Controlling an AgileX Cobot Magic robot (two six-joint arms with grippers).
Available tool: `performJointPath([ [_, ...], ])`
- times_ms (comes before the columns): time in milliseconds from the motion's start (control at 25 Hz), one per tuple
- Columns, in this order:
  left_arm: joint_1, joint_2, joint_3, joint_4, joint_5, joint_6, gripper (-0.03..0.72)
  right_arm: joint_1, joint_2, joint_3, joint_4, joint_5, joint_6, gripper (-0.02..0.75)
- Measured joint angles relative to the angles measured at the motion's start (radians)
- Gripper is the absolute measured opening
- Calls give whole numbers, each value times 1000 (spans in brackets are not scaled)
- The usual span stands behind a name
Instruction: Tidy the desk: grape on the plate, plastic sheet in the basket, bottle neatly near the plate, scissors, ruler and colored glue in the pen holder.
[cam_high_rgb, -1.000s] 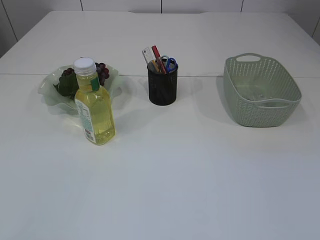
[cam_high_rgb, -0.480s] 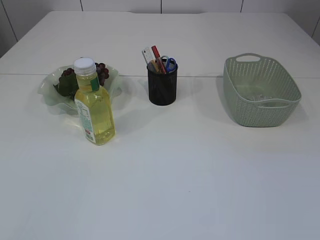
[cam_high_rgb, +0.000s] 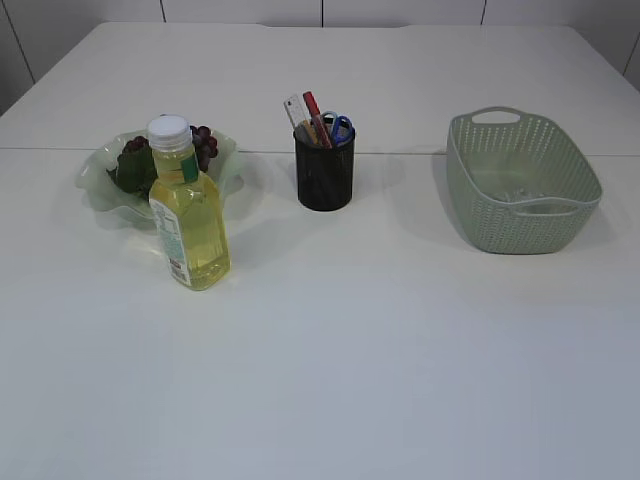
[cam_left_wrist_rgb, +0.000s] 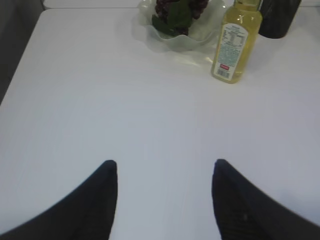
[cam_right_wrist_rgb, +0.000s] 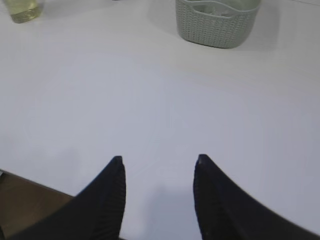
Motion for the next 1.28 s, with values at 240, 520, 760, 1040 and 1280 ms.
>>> performJointPath([
  [240,87,0,0,0,0,0,437,-123,0,0,0,0,0,365],
  [520,126,0,0,0,0,0,424,-192,-34,0,0,0,0,365],
  [760,146,0,0,0,0,0,422,-195,-44,0,0,0,0,365],
  [1040,146,0,0,-6,0,0,416,-195,-44,0,-6,0,2,365],
  [1280,146,0,0,-54,0,65,414,-195,-44,0,-7,0,2,365],
])
